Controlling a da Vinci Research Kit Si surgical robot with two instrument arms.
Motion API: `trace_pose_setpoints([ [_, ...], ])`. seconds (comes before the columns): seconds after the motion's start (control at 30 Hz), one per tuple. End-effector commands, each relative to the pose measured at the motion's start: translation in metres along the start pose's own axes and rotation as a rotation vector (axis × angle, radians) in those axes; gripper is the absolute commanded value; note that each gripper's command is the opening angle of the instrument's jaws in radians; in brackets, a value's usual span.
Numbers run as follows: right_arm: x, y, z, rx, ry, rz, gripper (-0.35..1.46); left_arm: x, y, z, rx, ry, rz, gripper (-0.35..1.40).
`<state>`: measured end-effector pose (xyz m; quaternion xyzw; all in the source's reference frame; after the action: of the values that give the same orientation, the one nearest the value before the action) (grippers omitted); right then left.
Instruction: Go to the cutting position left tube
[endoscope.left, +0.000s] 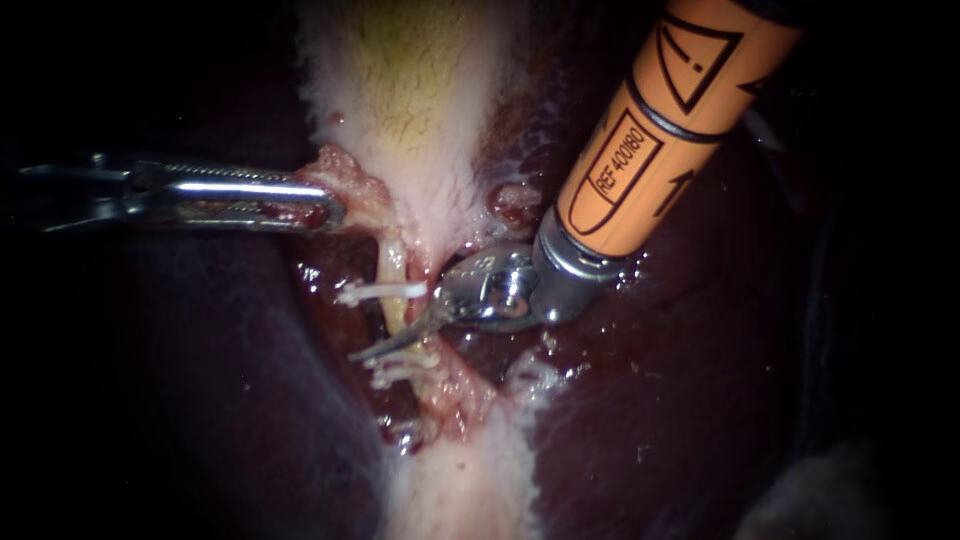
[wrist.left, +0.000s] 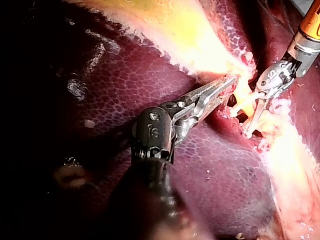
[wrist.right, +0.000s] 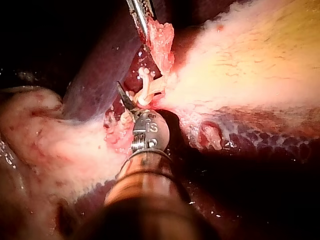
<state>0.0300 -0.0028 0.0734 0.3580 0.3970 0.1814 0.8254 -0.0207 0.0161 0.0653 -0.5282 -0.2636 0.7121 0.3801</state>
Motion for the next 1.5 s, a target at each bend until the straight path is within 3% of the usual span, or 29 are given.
trace_pose_setpoints([
  [0.03,0.0000,0.0000,0.0000,0.000,0.000,0.000,0.46,0.0000,0.0000,0.0000,0.000,0.000,0.000,-0.35],
  [0.4,0.0000,0.0000,0.0000,0.000,0.000,0.000,0.49,0.0000,0.0000,-0.0001,0.000,0.000,0.000,-0.35],
  [0.43,0.0000,0.0000,0.0000,0.000,0.000,0.000,0.56,0.0000,0.0000,-0.0001,0.000,0.000,0.000,-0.35],
  [0.57,0.0000,-0.0001,0.0000,0.004,0.008,-0.001,1.23,0.0000,0.0000,-0.0001,-0.001,0.000,0.000,-0.35],
  [0.67,0.0001,-0.0002,0.0002,0.002,0.041,0.004,1.43,0.0000,0.0000,-0.0001,-0.001,0.000,0.000,-0.35],
  [1.1,-0.0004,-0.0003,-0.0005,-0.002,0.046,0.002,1.43,0.0000,0.0000,-0.0003,-0.002,-0.001,0.000,-0.35],
  [1.5,-0.0017,-0.0007,-0.0048,-0.046,0.070,-0.048,1.43,0.0000,-0.0002,-0.0004,-0.004,-0.001,0.000,-0.35],
])
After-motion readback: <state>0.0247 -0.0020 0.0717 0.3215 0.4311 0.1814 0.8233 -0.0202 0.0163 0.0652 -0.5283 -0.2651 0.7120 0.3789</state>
